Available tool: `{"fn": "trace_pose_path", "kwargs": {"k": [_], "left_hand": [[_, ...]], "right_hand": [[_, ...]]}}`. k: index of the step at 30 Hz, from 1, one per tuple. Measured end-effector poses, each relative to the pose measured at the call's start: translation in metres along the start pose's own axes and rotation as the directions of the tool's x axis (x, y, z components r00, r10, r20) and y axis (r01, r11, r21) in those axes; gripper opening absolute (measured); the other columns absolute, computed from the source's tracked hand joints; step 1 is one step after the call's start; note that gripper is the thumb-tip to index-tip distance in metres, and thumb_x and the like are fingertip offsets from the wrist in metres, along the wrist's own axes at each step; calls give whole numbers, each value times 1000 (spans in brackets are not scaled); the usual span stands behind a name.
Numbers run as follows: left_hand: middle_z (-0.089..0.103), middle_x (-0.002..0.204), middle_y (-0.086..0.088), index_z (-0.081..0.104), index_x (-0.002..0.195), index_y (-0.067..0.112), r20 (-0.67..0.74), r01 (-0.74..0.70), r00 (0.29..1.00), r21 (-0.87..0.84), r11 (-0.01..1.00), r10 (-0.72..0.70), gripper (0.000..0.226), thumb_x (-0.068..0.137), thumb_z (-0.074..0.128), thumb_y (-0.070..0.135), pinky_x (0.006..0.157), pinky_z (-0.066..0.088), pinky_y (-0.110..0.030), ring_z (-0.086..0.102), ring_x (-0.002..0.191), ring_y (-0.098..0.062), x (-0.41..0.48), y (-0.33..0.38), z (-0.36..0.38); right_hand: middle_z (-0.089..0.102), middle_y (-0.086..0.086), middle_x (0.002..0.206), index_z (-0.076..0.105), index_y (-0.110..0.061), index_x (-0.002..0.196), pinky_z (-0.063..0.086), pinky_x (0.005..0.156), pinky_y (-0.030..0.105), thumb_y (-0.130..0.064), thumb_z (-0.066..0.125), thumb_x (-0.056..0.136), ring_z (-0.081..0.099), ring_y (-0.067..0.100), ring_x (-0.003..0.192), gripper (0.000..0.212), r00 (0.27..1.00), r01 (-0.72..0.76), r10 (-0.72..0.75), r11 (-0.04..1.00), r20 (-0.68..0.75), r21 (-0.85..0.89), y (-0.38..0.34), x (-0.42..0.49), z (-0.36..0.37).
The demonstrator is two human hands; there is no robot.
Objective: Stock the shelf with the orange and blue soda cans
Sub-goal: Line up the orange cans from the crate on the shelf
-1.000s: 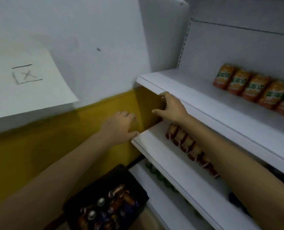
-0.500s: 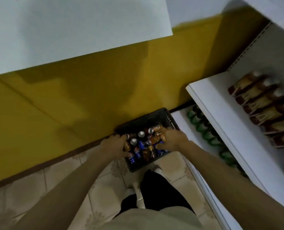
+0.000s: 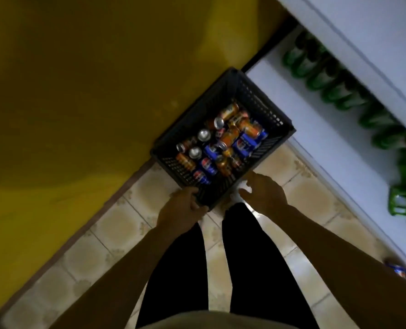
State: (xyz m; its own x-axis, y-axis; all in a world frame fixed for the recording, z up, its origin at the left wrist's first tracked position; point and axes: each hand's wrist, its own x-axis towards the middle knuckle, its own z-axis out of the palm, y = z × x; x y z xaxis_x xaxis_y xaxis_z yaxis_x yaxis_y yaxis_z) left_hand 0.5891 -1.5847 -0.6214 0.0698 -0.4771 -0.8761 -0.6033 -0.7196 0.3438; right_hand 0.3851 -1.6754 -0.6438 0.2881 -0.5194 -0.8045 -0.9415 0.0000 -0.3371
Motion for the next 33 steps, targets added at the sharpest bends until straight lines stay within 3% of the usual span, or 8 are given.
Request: {"fn": "trace_pose_path", "kwargs": {"k": [6, 11, 16, 19, 22, 24, 28, 33], "left_hand": [[54, 129, -7, 31, 143, 16, 142, 111, 985, -105, 988, -96, 70, 85, 68, 29, 99, 45, -42, 53, 119, -25, 161, -29, 59], [57, 130, -7, 22, 148, 18, 144, 149, 981, -149, 977, -128, 81, 84, 68, 35, 95, 45, -34, 55, 119, -26, 298, -63, 112], [62, 112, -5, 31, 141, 19, 159, 183, 976, -203, 962, -152, 68, 85, 68, 35, 84, 48, -31, 60, 101, -21, 388, -91, 146], [62, 95, 3, 46, 128, 18, 122, 130, 987, -213, 968, -106, 50, 85, 68, 31, 75, 44, -25, 56, 84, -12, 406, -94, 146], [59, 92, 6, 45, 129, 17, 103, 98, 992, -220, 971, -77, 51, 86, 68, 30, 73, 46, -26, 57, 83, -11, 406, -98, 143], [61, 112, -4, 33, 140, 18, 82, 115, 992, -251, 961, -97, 71, 82, 72, 26, 86, 51, -35, 61, 98, -21, 393, -98, 140], [48, 138, -7, 23, 147, 21, -6, 37, 999, -215, 976, -39, 98, 70, 82, 29, 101, 44, -46, 50, 124, -25, 347, -77, 118], [59, 118, 9, 48, 127, 27, 111, -161, 979, -91, 983, 171, 87, 51, 83, 52, 93, 48, -39, 57, 108, -10, 276, -24, 79]], "right_hand": [[61, 4, 122, 50, -20, 127, 49, 88, 37, -25, 60, 91, 59, 27, 111, 37, 994, 0, 22, 979, -103, 206, 9, 122, 74], [39, 9, 143, 31, -23, 141, 44, 97, 42, -14, 60, 88, 44, 31, 127, 61, 997, 24, -37, 984, -72, -178, 37, 257, 131], [8, 13, 159, 22, -27, 149, 15, 117, 55, -26, 53, 94, 7, 36, 146, 63, 961, 268, -245, 697, 130, -665, 61, 380, 174], [27, 14, 154, 33, -25, 146, 18, 116, 51, -36, 46, 98, 23, 36, 141, 51, 902, 404, -343, 457, 262, -792, 63, 409, 191], [41, 14, 143, 40, -22, 142, 29, 110, 45, -32, 49, 96, 39, 35, 131, 47, 885, 430, -358, 384, 298, -817, 60, 406, 196], [38, 15, 144, 36, -23, 143, 34, 108, 46, -29, 54, 93, 41, 36, 129, 54, 912, 395, -307, 480, 272, -784, 60, 389, 187], [38, 12, 141, 34, -25, 142, 47, 94, 46, -28, 73, 79, 48, 36, 121, 74, 973, 209, -143, 877, 179, -433, 64, 343, 140], [34, 8, 146, 38, -27, 142, 46, 96, 45, -27, 70, 85, 45, 33, 125, 65, 983, 98, -100, 995, 153, 19, 76, 264, 65]]}}
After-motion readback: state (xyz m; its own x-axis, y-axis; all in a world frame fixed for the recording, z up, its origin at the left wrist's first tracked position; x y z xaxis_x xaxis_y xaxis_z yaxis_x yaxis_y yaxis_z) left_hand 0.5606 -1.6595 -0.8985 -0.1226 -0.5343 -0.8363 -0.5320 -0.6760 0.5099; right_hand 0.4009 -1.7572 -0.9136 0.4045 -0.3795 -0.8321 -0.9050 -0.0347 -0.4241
